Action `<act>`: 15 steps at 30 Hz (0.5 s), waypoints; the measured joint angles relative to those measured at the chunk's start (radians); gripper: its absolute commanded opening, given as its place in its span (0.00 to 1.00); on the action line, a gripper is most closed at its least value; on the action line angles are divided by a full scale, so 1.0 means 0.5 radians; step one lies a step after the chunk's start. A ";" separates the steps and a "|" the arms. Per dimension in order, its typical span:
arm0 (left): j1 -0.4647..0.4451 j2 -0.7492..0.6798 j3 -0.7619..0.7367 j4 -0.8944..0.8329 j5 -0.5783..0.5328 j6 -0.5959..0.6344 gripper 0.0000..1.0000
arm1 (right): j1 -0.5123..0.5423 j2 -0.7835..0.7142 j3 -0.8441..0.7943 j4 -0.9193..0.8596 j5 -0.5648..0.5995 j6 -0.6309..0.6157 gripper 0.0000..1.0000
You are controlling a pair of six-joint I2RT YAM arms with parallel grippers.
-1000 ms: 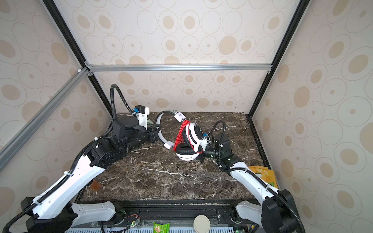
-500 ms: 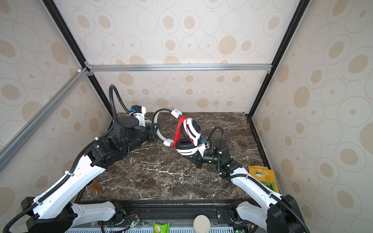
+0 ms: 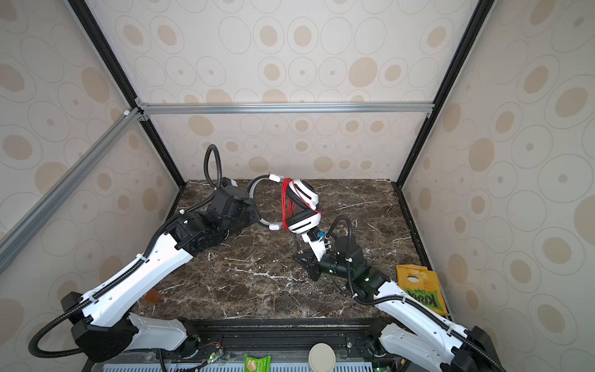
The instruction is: Wrap the headphones
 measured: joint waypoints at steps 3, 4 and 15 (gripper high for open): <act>0.000 0.011 -0.069 -0.050 -0.075 -0.111 0.00 | 0.024 -0.055 -0.002 0.015 0.103 -0.005 0.00; 0.002 0.005 -0.098 -0.050 -0.089 -0.146 0.00 | 0.024 -0.069 -0.004 0.020 0.136 -0.005 0.00; 0.002 -0.024 -0.236 0.001 -0.208 -0.312 0.00 | 0.101 0.086 0.252 -0.266 0.274 -0.179 0.00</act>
